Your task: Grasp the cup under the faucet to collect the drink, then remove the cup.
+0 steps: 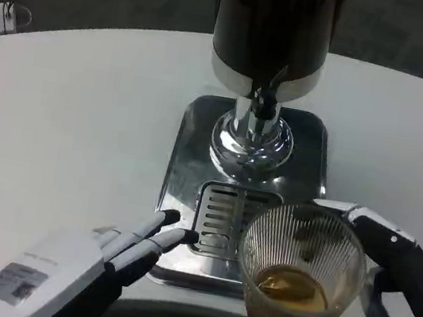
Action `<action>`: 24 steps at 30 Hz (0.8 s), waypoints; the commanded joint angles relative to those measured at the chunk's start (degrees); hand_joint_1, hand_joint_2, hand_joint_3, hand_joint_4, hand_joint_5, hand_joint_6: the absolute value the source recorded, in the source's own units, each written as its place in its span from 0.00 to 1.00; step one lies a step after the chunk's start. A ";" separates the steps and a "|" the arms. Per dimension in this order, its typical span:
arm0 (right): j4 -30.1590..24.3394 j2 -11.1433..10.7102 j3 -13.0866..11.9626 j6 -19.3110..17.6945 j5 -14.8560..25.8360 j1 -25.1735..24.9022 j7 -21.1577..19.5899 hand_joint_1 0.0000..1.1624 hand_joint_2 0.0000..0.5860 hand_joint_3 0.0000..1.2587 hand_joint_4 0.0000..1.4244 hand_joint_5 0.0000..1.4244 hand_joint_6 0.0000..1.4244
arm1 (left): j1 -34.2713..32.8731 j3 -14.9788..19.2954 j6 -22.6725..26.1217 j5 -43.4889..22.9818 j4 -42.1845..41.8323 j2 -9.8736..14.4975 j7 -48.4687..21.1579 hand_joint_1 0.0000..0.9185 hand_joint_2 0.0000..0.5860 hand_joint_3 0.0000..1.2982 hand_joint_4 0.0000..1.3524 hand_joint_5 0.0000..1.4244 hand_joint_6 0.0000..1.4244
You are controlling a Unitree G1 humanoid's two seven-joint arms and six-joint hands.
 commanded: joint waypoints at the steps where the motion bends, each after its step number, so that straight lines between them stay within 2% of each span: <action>1: -2.57 0.23 -0.88 -2.41 1.30 0.46 -0.09 0.79 0.44 0.99 1.00 1.00 1.00 | 0.68 0.50 0.12 -0.51 -0.80 0.13 -0.42 0.00 0.15 0.11 0.00 0.06 0.12; 16: -3.51 0.39 -1.44 -2.76 1.46 1.99 0.10 0.79 0.44 0.98 1.00 1.00 1.00 | 1.61 0.79 -0.10 -0.63 -1.28 0.26 -0.50 0.00 0.15 0.11 0.00 0.05 0.12; 24: -3.64 0.41 -1.64 -2.78 1.46 2.24 0.09 0.79 0.44 0.98 1.00 1.00 1.00 | 1.62 0.67 -0.27 -0.49 -1.34 0.69 -0.88 0.00 0.14 0.10 0.00 0.00 0.09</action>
